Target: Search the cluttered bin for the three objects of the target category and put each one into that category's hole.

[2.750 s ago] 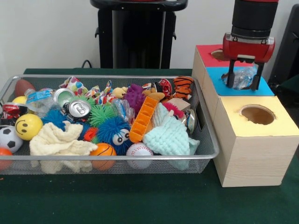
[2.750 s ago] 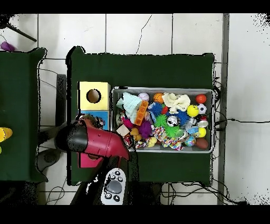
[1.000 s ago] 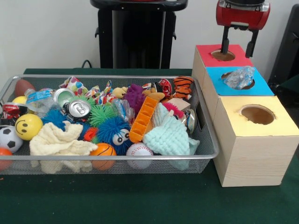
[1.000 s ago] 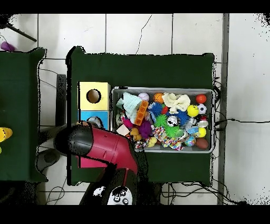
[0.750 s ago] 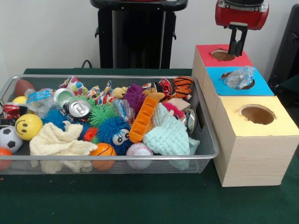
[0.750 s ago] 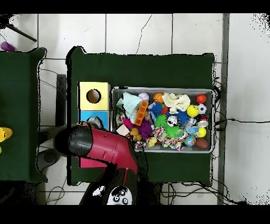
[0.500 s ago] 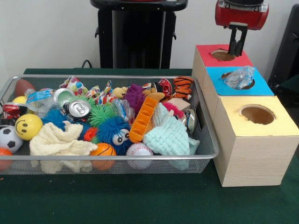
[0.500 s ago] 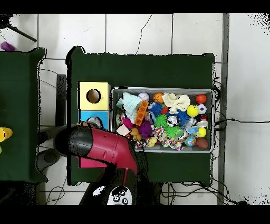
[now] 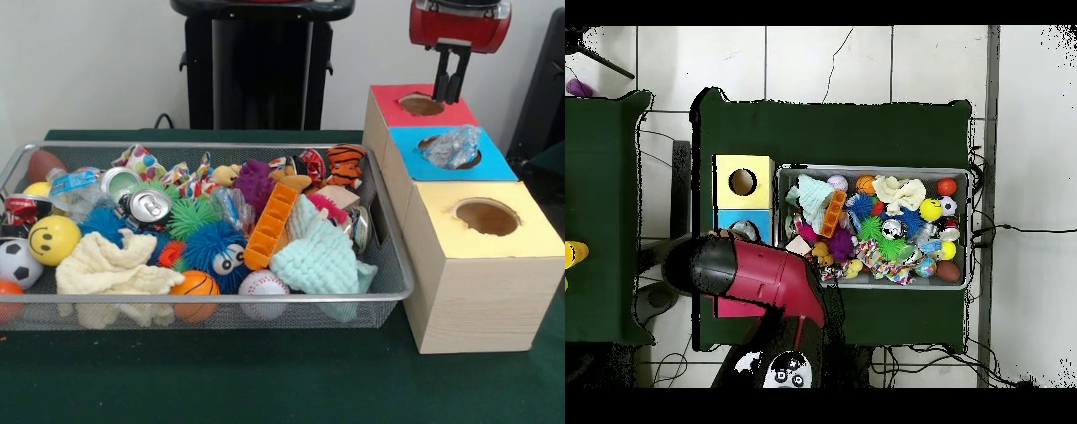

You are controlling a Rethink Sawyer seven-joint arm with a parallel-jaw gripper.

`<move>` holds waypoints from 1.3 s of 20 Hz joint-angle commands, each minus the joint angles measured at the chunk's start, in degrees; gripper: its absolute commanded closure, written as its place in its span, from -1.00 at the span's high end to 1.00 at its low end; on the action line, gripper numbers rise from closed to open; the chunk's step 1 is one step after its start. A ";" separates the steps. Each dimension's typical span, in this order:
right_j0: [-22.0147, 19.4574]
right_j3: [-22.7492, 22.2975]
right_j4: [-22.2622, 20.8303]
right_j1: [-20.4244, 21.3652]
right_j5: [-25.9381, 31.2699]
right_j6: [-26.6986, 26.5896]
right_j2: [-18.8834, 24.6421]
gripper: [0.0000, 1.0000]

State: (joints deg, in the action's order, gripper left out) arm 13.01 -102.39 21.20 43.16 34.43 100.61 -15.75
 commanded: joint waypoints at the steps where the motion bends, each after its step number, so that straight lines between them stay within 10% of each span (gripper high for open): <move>1: -0.27 1.14 -0.43 -2.97 1.33 12.23 2.48 -1.00; 26: 0.22 -0.59 2.38 -5.25 -4.51 13.94 4.88 -1.00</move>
State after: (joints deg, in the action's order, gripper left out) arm 13.21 -102.07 21.30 39.71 31.11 100.61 -15.29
